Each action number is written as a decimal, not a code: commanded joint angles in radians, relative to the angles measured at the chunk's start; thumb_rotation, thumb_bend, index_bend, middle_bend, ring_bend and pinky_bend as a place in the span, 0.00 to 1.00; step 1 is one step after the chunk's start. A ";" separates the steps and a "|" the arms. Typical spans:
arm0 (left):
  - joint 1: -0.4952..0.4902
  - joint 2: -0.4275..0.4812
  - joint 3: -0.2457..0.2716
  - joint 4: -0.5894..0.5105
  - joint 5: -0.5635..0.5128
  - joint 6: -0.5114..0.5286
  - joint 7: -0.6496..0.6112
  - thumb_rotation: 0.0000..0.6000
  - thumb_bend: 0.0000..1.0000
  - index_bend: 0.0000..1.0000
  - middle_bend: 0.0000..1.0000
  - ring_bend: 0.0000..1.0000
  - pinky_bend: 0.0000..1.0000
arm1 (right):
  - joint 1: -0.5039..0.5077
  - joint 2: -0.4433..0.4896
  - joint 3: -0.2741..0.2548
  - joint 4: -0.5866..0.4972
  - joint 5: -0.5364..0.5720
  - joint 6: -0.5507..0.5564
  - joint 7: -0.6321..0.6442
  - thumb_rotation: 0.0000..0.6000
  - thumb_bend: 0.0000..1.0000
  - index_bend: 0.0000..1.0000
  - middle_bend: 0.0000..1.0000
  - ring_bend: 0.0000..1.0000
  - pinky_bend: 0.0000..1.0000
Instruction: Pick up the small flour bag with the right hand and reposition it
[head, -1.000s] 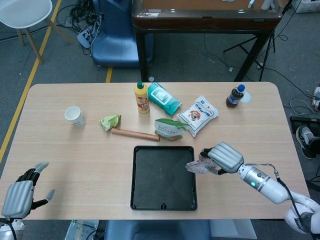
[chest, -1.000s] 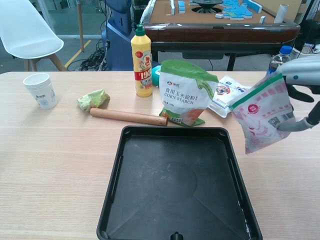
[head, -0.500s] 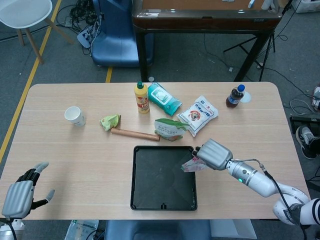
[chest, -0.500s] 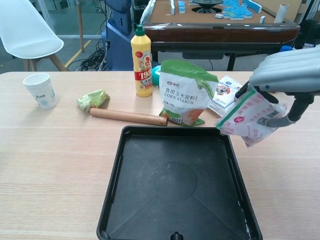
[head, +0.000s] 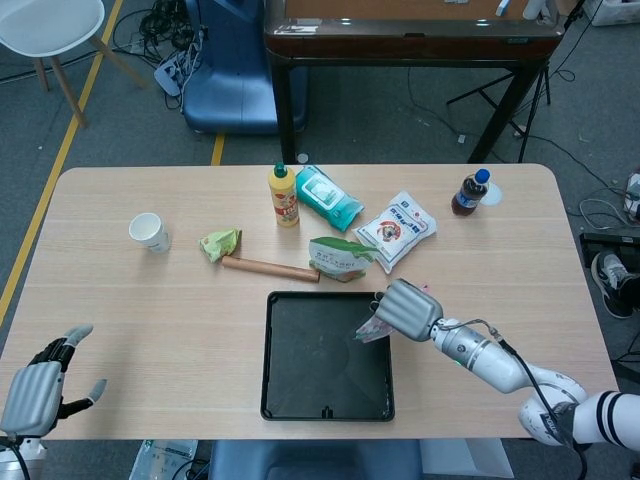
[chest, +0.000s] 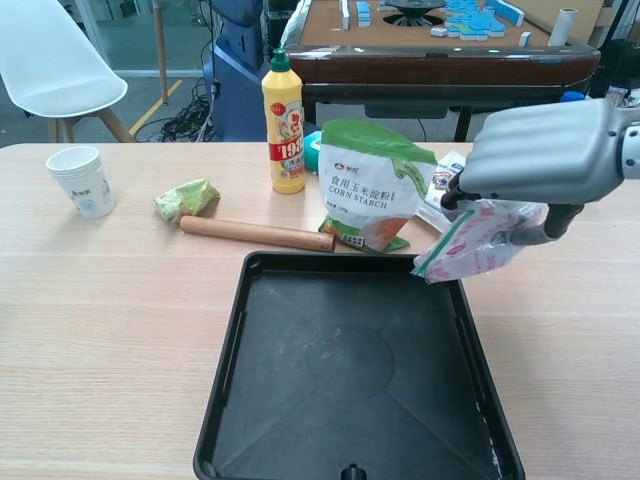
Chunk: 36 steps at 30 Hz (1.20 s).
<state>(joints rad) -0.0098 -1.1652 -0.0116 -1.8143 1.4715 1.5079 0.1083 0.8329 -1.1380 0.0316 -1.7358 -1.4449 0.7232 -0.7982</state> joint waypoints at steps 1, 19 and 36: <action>0.000 -0.003 0.000 0.004 0.000 -0.001 -0.005 1.00 0.24 0.15 0.18 0.19 0.27 | 0.005 -0.023 0.004 -0.007 0.024 0.041 -0.126 1.00 0.66 0.69 0.64 0.59 0.71; 0.001 -0.008 0.000 0.023 -0.004 -0.003 -0.033 1.00 0.24 0.15 0.18 0.18 0.27 | 0.039 -0.057 -0.028 -0.015 0.080 0.062 -0.455 1.00 0.66 0.70 0.64 0.54 0.65; 0.000 -0.008 0.002 0.031 -0.004 -0.007 -0.049 1.00 0.24 0.15 0.18 0.18 0.27 | 0.072 -0.095 -0.091 -0.028 0.288 0.101 -0.704 1.00 0.63 0.74 0.63 0.50 0.58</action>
<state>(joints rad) -0.0093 -1.1731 -0.0092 -1.7830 1.4673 1.5006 0.0590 0.8990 -1.2269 -0.0525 -1.7607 -1.1694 0.8175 -1.4918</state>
